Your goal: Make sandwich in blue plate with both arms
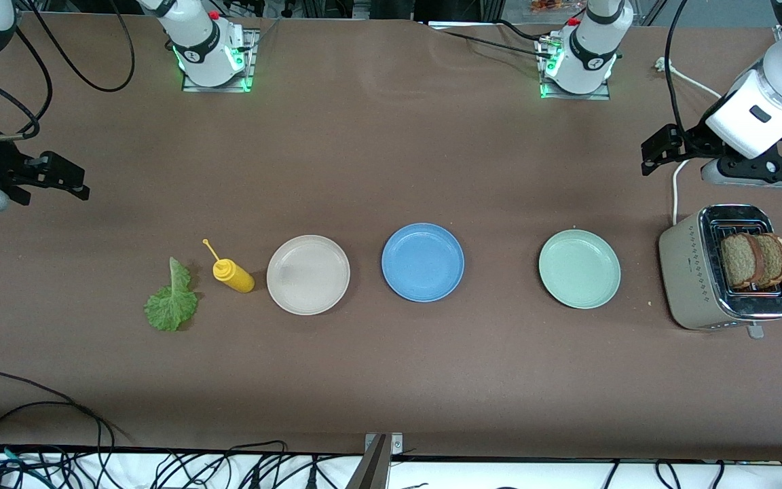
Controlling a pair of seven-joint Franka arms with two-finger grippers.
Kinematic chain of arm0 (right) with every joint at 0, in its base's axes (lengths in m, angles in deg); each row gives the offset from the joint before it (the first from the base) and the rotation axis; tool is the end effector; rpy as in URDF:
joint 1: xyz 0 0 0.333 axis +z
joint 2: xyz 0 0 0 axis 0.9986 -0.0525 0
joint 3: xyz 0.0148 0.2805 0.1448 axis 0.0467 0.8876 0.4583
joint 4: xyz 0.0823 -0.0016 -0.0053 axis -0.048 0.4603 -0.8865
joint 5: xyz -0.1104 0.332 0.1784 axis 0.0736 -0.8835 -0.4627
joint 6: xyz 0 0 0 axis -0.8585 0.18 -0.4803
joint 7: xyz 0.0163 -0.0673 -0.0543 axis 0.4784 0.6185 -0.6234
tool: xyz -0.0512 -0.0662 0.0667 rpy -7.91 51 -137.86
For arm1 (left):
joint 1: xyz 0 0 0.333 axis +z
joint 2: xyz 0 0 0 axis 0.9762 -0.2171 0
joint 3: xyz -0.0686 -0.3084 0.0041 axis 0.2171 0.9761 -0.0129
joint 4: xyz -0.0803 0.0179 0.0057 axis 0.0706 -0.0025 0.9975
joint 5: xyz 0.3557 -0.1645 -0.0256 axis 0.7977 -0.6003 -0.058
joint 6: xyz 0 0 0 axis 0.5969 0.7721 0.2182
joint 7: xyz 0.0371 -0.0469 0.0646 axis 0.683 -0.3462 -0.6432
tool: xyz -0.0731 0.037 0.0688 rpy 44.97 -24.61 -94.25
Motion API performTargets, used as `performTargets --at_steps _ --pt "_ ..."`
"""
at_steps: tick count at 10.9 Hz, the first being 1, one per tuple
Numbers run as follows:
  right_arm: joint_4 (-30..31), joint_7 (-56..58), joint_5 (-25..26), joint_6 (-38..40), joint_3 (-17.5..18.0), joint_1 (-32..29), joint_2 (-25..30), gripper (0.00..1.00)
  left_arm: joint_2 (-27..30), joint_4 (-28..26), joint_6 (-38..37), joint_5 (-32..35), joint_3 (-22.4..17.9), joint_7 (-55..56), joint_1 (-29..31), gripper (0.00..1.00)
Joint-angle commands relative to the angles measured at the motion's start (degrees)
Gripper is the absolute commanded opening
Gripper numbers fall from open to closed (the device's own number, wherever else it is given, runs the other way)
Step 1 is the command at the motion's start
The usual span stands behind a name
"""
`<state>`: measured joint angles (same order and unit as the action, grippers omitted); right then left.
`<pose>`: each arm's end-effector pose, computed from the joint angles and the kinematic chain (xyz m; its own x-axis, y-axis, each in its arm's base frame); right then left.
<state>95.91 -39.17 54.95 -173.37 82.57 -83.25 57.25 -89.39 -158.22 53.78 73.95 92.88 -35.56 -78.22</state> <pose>0.5927 0.0089 0.5878 0.9951 0.0936 0.0330 0.0943 -0.9953 -0.0213 0.5515 -0.0757 0.6047 0.9987 -0.0463 -0.0204 -0.0459 -0.9988 0.0179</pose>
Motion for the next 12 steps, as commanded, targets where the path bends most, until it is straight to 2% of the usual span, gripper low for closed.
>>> performTargets --at_steps 1,12 --pt "-1.29 0.37 0.20 0.79 -0.05 -0.23 -0.42 1.00 -0.66 1.67 -0.72 0.40 0.00 -0.63 -0.21 1.00" --pt "-1.38 0.54 1.34 0.52 -0.05 -0.40 -1.21 1.00 -0.66 1.50 -0.72 0.67 -0.09 -1.16 -0.03 1.00"
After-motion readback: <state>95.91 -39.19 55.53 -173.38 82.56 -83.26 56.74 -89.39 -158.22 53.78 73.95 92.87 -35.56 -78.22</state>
